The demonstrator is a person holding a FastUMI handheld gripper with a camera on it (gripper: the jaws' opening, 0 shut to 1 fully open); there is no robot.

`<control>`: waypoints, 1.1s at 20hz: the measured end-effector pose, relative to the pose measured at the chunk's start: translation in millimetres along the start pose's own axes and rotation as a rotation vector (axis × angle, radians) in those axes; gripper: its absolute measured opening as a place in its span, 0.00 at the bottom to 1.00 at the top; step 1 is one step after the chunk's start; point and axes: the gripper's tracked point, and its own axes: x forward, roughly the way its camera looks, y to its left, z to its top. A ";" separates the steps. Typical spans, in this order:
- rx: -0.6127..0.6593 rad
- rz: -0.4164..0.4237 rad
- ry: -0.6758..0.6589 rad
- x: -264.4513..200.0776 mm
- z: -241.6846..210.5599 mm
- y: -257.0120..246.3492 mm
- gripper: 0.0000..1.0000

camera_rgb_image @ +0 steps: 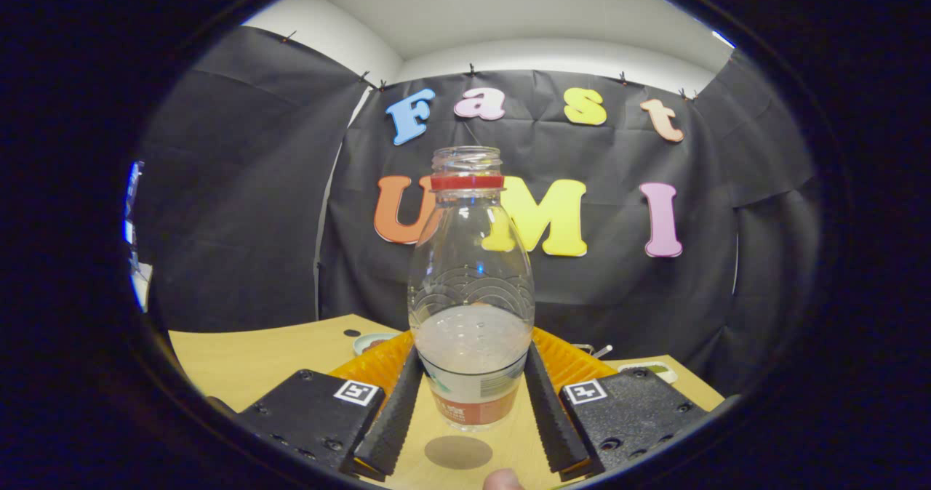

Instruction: Take the bottle from table, then pour the juice into the cup, finally place the bottle on the coaster

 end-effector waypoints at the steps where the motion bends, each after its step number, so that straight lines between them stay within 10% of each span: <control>1: 0.017 -0.004 0.020 7.1 -13.9 -3.1 0.78; 22: 0.014 0.005 0.255 44.8 -154.6 8.6 0.82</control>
